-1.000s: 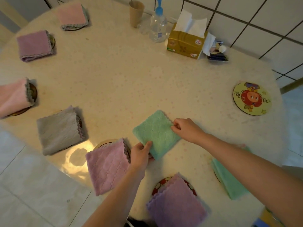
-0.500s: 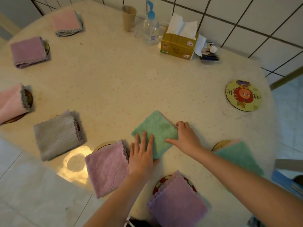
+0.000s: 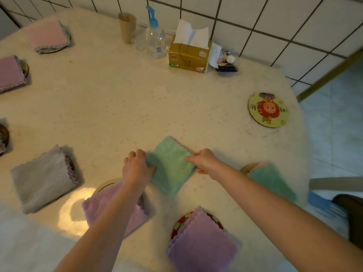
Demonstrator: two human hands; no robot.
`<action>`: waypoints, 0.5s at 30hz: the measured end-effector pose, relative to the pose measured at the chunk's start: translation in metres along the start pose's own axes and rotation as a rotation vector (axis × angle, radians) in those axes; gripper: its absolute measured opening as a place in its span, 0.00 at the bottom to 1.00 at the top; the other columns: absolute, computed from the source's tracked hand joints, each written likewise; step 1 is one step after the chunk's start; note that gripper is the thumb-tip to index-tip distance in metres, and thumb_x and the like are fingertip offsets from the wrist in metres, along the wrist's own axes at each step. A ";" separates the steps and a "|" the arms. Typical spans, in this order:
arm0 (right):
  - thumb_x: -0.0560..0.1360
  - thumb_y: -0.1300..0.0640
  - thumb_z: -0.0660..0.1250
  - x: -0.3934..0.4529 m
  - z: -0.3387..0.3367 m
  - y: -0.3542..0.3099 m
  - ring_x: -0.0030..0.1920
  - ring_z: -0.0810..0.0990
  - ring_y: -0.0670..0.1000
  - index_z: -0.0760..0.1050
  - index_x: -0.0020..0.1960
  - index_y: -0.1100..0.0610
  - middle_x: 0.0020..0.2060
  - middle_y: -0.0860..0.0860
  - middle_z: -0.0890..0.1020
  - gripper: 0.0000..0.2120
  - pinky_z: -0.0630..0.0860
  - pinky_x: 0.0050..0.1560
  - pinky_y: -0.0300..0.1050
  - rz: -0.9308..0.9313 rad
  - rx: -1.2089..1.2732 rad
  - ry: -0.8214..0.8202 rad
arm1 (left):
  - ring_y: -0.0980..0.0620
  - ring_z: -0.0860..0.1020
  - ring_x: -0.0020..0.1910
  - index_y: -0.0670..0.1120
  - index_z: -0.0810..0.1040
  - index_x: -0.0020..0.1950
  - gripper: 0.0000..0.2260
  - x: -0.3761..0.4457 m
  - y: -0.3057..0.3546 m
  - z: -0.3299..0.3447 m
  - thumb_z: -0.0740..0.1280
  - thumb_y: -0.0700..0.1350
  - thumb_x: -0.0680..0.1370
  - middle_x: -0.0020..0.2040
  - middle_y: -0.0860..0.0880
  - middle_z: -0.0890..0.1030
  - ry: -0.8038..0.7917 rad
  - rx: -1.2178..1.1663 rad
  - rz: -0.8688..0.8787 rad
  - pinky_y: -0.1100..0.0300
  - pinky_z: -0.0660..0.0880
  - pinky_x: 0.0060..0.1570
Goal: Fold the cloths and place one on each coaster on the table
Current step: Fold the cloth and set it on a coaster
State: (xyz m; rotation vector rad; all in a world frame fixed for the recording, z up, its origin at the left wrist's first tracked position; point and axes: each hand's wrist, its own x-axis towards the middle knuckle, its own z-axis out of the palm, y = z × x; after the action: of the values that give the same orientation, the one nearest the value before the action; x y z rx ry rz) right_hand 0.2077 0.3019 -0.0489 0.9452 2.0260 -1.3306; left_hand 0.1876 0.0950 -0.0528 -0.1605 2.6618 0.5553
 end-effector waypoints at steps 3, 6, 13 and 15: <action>0.71 0.54 0.71 -0.002 -0.004 0.006 0.43 0.79 0.52 0.72 0.38 0.55 0.41 0.53 0.79 0.09 0.79 0.49 0.50 -0.066 0.043 -0.019 | 0.40 0.73 0.55 0.43 0.72 0.60 0.21 0.006 0.003 0.004 0.72 0.44 0.70 0.54 0.42 0.77 -0.042 -0.143 -0.078 0.52 0.71 0.50; 0.73 0.56 0.70 -0.005 -0.007 0.010 0.43 0.78 0.52 0.72 0.43 0.57 0.40 0.52 0.76 0.07 0.81 0.48 0.51 -0.149 0.062 -0.073 | 0.43 0.77 0.47 0.43 0.75 0.55 0.19 0.008 0.005 -0.001 0.75 0.43 0.67 0.47 0.43 0.79 -0.077 -0.219 -0.172 0.58 0.68 0.41; 0.72 0.60 0.69 -0.009 -0.085 0.027 0.43 0.78 0.51 0.71 0.41 0.51 0.44 0.56 0.79 0.08 0.80 0.38 0.47 -0.358 0.131 -0.069 | 0.46 0.77 0.41 0.37 0.77 0.44 0.15 -0.020 0.058 0.008 0.76 0.40 0.61 0.40 0.41 0.77 -0.168 -0.696 -0.222 0.51 0.77 0.44; 0.74 0.61 0.68 -0.008 -0.122 0.035 0.44 0.77 0.51 0.73 0.47 0.55 0.47 0.57 0.79 0.05 0.79 0.35 0.41 -0.374 0.176 -0.095 | 0.46 0.79 0.43 0.38 0.75 0.49 0.11 -0.029 0.087 0.014 0.72 0.33 0.69 0.44 0.42 0.78 -0.258 -0.906 -0.213 0.53 0.79 0.45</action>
State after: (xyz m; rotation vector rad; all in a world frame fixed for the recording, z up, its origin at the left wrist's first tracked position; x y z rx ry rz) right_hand 0.2334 0.4226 -0.0170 0.5752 2.1064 -1.7399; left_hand 0.2025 0.1809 -0.0208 -0.5703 1.9355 1.5387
